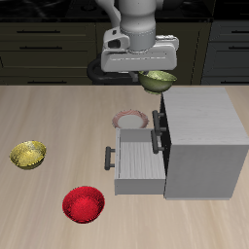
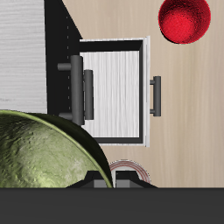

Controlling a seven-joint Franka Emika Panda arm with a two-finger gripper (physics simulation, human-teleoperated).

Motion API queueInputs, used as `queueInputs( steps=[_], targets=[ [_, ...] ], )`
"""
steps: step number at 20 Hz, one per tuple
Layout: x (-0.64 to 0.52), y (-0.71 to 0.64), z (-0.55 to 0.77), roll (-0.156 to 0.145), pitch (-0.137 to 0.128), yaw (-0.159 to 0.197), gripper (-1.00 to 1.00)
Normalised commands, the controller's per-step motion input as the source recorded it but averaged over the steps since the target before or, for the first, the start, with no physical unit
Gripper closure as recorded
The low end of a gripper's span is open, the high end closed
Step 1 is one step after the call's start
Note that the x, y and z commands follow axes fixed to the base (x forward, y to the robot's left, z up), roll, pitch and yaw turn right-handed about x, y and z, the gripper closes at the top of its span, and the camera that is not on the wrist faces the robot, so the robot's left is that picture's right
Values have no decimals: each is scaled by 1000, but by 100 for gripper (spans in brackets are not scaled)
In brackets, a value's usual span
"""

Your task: Place the green bowl in the bottom drawer of the white cabinet

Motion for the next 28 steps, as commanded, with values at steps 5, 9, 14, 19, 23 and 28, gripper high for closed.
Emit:
queueInputs(
  steps=[5, 9, 14, 19, 23, 28],
  targets=[
    [-53, -377, 92, -52, -27, -12, 100],
    [-34, -162, 3, -8, -27, 25, 100],
    [-67, 35, -235, 20, 23, 9, 100],
    [-55, 5, -299, 20, 23, 18, 100],
    [-15, -196, -217, -26, 13, -4, 100],
    [-13, -365, -193, -49, 20, -32, 100]
  ],
)
